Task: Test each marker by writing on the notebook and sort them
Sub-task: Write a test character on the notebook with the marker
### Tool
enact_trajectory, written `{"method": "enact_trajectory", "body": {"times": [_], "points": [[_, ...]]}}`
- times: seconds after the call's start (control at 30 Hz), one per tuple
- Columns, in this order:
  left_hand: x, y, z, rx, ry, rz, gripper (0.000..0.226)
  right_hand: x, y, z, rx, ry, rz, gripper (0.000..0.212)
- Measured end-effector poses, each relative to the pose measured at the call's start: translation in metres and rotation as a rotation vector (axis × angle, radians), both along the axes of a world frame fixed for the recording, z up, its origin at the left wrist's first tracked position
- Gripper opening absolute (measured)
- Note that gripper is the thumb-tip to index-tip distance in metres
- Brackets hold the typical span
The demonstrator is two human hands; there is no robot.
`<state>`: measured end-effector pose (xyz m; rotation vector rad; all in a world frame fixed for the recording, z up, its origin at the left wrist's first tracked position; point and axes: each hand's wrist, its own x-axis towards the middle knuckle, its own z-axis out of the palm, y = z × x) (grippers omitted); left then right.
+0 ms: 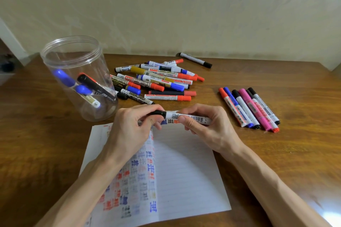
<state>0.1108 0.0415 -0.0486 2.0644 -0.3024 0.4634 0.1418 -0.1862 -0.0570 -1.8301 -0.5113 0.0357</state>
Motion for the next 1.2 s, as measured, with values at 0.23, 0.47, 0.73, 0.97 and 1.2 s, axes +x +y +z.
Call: {"method": "enact_trajectory", "body": {"times": [0.23,0.47,0.73,0.97,1.2], "points": [[0.009,0.007,0.012,-0.135,0.097,-0.106,0.016,0.008,0.001,0.007,0.037,-0.035,0.016,0.022],[0.005,0.003,0.032,-0.361,0.083,-0.075,0.018,0.010,0.006,0.003,-0.046,-0.138,-0.040,0.050],[0.009,0.031,0.103,-0.378,-0.263,0.051,0.020,0.001,0.022,-0.001,-0.182,-0.100,-0.011,0.048],[0.027,0.081,0.151,-0.279,-0.505,0.259,0.020,-0.011,0.041,0.002,-0.347,-0.183,0.180,0.040],[0.032,0.108,0.153,-0.284,-0.544,0.367,0.020,-0.015,0.049,-0.006,-0.438,-0.305,0.280,0.037]]}}
